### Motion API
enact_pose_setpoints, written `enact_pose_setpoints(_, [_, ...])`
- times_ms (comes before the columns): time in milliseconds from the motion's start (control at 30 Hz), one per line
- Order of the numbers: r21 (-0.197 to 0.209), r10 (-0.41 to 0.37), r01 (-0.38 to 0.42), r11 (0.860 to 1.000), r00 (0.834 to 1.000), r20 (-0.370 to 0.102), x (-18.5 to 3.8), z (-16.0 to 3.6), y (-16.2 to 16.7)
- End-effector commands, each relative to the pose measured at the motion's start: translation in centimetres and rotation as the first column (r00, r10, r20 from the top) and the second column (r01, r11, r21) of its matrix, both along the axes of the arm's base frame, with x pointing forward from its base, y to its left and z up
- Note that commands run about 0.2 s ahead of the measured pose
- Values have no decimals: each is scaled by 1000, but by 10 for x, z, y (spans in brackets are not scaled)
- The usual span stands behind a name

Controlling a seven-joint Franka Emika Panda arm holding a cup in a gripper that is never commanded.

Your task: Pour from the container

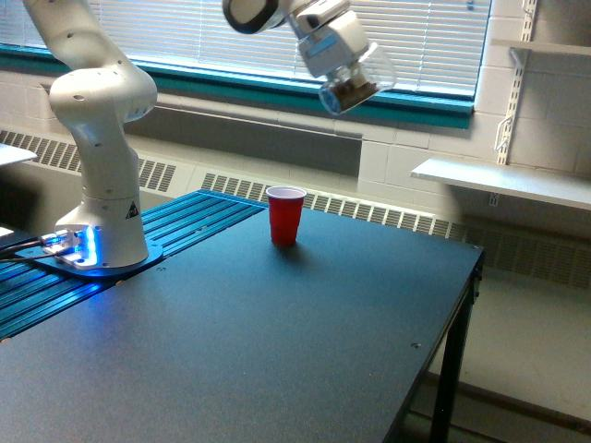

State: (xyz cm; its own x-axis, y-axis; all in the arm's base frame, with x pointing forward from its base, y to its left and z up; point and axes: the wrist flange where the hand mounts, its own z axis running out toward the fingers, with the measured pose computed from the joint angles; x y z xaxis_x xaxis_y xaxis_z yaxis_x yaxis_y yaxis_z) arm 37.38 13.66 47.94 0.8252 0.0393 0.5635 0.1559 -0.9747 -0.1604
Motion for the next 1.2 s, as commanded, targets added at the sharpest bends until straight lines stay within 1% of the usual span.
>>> enact_pose_setpoints(33, [-57, 123, -123, 991, 992, -13, -26, -13, 4])
enact_pose_setpoints(267, [-83, 183, -186, 979, 982, -44, -48, -26, 5])
enact_pose_setpoints(400, [-102, 221, -227, 969, 973, -64, -58, -32, 4])
enact_pose_setpoints(600, [-115, 261, -270, 956, 961, -90, -73, -41, 8])
enact_pose_setpoints(833, [-119, 300, -313, 942, 947, -118, -89, -55, 14])
enact_pose_setpoints(933, [-133, 317, -332, 934, 940, -125, -95, -60, 15])
enact_pose_setpoints(1033, [-122, 325, -342, 932, 935, -140, -102, -66, 19])
enact_pose_setpoints(1133, [-121, 336, -354, 927, 930, -147, -108, -72, 21])
enact_pose_setpoints(1200, [-117, 342, -362, 925, 926, -161, -113, -76, 23])
